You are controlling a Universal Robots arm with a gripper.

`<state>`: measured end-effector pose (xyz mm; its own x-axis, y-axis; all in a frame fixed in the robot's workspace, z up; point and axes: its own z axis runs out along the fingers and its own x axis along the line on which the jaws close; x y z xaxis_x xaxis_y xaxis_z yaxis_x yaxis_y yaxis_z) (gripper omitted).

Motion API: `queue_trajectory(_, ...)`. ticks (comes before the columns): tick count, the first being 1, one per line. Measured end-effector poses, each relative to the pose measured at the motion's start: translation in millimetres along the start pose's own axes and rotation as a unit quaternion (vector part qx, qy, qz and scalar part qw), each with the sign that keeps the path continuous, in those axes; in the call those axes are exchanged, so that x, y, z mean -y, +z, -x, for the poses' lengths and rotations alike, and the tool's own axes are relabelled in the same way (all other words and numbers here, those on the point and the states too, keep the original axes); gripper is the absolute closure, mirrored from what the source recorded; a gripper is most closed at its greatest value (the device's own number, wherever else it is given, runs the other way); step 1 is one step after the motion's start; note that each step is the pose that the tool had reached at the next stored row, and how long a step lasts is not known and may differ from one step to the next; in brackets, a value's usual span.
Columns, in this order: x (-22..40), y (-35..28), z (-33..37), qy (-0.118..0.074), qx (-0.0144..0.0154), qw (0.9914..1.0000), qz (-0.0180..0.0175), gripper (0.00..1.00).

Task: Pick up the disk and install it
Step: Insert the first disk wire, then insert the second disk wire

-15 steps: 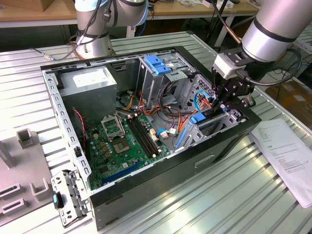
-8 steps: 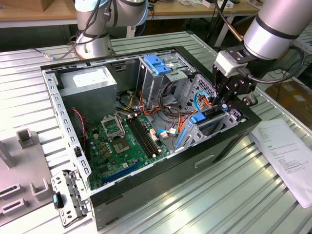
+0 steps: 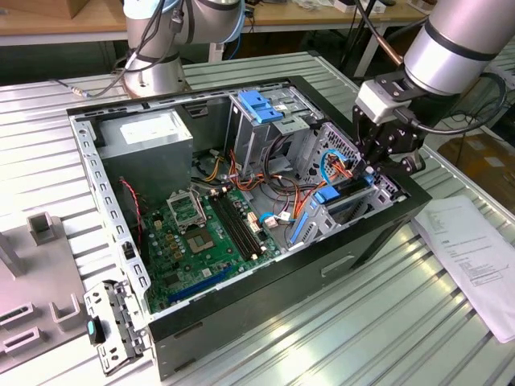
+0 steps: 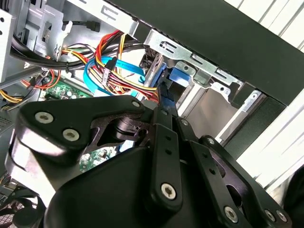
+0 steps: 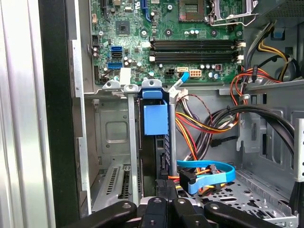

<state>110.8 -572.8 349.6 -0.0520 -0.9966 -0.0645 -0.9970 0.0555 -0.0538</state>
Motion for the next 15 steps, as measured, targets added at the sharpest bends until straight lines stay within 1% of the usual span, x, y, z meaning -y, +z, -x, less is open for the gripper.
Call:
queue_trajectory(6, 0.0, -1.0, 0.0, 0.0, -0.0001, 1.0, 0.0, 0.89)
queue_trajectory(7, 0.4, -7.0, 0.5, 0.0, -0.0001, 1.0, 0.0, 0.89)
queue_trajectory(8, 0.8, -14.3, 0.9, 0.0, -0.0002, 1.0, 0.0029, 0.89)
queue_trajectory(10, 1.1, -22.1, 1.4, 0.0, -0.0003, 0.99999, 0.0044, 0.89)
queue_trajectory(11, 0.3, -23.6, 1.5, 0.0, -0.0002, 0.99999, 0.0046, 0.89)
queue_trajectory(15, -10.6, -25.8, 1.7, 0.0, 0.0003, 0.99998, 0.0061, 0.89)
